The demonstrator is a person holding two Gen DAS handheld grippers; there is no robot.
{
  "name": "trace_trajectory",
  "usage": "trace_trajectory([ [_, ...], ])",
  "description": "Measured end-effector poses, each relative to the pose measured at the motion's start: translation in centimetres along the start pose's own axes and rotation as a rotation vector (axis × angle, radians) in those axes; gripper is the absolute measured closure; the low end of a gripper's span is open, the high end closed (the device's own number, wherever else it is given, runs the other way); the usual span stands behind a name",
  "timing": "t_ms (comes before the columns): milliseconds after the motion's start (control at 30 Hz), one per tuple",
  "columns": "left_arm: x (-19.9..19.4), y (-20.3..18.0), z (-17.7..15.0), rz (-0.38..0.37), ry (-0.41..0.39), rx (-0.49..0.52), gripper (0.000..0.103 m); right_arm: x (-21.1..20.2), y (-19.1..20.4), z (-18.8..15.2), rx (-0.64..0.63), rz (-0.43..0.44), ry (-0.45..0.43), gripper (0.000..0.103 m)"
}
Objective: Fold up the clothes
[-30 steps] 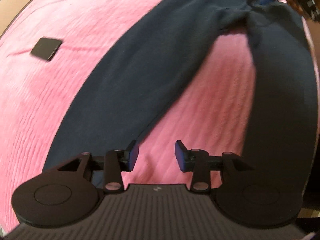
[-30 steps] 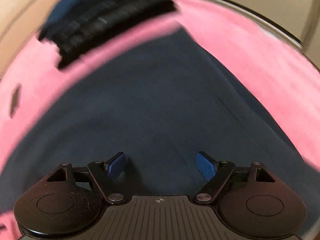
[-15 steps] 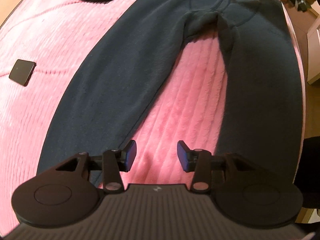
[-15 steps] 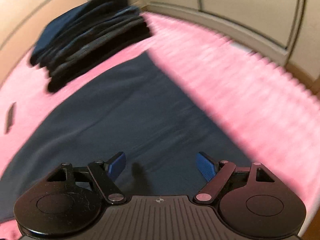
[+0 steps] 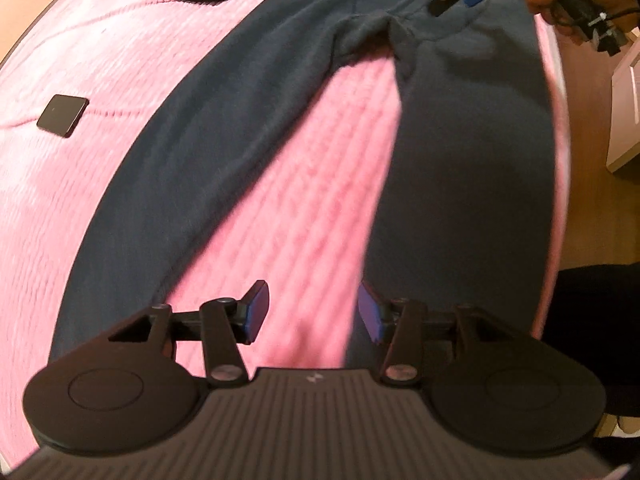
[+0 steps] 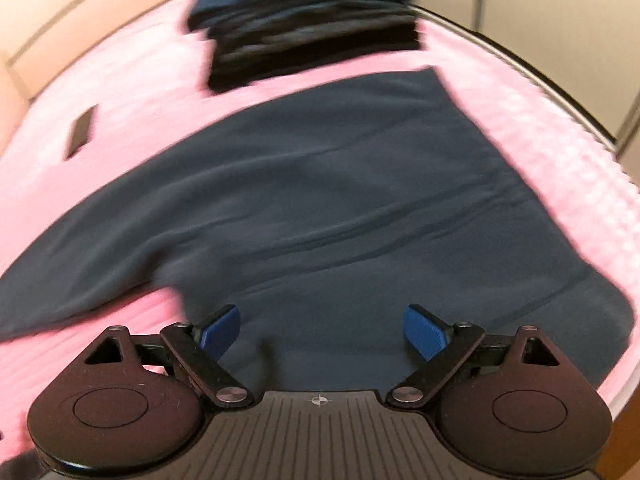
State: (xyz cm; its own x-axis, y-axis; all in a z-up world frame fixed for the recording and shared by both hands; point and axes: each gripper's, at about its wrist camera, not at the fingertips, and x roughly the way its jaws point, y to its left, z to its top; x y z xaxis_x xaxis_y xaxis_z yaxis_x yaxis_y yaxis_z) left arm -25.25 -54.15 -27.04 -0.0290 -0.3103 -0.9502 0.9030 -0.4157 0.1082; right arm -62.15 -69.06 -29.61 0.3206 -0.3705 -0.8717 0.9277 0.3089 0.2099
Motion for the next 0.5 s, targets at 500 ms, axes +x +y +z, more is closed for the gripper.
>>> trace_trajectory([
  [500, -11.3, -0.2, -14.0, 0.116, -0.027, -0.202, 0.053, -3.8, 12.1, -11.2, 0.056, 0.113, 0.358, 0.000],
])
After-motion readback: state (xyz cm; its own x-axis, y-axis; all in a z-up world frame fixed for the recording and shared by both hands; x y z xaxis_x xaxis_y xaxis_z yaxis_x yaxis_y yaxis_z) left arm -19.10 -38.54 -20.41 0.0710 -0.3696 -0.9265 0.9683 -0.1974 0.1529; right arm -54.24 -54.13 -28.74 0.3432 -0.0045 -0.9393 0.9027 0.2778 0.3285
